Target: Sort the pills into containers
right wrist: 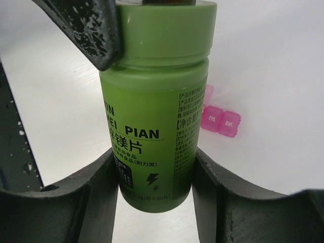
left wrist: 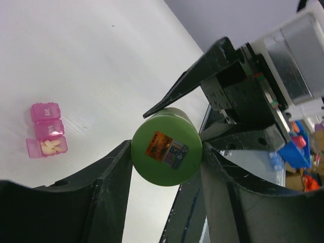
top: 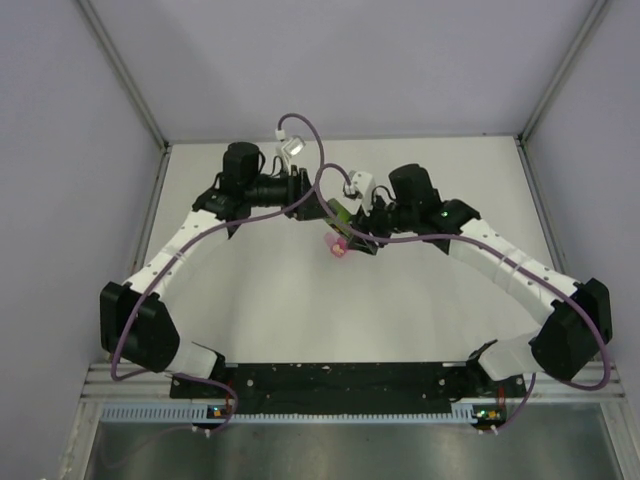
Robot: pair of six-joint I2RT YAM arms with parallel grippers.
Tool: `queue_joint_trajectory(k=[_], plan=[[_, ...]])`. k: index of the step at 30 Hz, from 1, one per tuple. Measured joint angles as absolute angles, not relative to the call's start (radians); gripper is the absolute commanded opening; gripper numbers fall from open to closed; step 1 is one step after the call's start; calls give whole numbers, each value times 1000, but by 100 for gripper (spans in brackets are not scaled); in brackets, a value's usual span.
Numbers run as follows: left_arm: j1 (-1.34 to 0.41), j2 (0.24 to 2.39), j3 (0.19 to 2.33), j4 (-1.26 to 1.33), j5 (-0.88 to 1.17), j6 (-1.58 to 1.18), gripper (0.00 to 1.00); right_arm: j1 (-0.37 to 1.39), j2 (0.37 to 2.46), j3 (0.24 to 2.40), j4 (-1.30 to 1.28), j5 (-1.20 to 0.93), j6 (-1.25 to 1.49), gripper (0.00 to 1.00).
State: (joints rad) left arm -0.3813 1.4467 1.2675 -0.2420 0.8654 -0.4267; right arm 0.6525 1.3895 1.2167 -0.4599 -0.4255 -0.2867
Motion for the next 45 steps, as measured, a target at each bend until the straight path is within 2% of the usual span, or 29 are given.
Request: queue_joint_trajectory(k=[5, 9, 15, 16, 20, 21, 29, 35, 42, 45], plan=[[-371, 1430, 1199, -187, 1063, -247, 0, 631, 1389, 1217, -542, -580, -306, 0], [-373, 1394, 1191, -286, 1196, 1, 2, 625, 1390, 1219, -611, -741, -345, 0], [-387, 1356, 1215, -510, 1267, 363, 39, 625, 1442, 1259, -717, -922, -394, 0], [-387, 1354, 1216, -527, 1267, 389, 48, 625, 1451, 1264, -726, -935, -400, 0], [-389, 1352, 1215, -549, 1261, 419, 91, 625, 1462, 1265, -737, -953, -407, 0], [-393, 1349, 1212, -544, 1258, 416, 99, 625, 1463, 1271, -726, -960, -408, 0], [-417, 1285, 1138, -402, 1176, 206, 99, 626, 1462, 1317, -646, -933, -403, 0], [-400, 1242, 1139, -264, 1065, -33, 99, 640, 1438, 1285, -559, -785, -382, 0], [-398, 1262, 1224, -261, 847, -227, 98, 670, 1417, 1276, -483, -579, -348, 0], [-398, 1285, 1278, -269, 765, -294, 93, 678, 1414, 1276, -459, -501, -339, 0]])
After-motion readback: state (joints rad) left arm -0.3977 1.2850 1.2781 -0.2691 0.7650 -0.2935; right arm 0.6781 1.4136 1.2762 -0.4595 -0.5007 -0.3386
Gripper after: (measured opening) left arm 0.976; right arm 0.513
